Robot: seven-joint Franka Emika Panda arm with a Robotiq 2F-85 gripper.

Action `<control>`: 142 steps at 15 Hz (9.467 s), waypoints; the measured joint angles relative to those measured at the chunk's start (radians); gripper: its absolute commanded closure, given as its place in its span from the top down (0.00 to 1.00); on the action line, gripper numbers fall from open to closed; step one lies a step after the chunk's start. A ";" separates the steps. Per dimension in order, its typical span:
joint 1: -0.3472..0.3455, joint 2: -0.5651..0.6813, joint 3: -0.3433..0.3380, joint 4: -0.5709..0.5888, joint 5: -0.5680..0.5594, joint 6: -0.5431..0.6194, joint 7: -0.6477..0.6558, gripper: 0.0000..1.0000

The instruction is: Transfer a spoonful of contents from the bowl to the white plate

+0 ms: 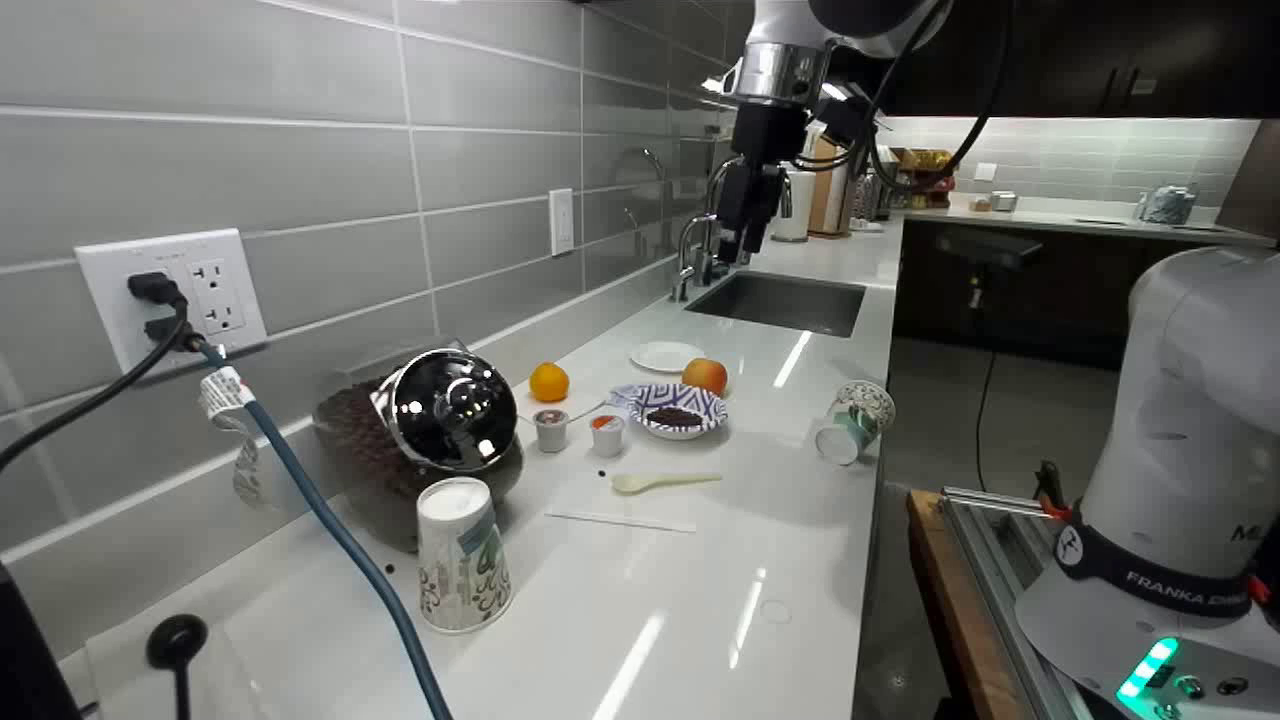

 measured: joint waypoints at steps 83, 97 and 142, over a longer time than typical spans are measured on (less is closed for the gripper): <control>0.246 0.492 0.049 -0.285 0.794 0.908 -1.197 0.46; 0.246 0.551 0.055 -0.235 1.173 0.909 -1.571 0.35; 0.036 0.149 0.019 -0.124 -0.363 0.241 -0.492 0.05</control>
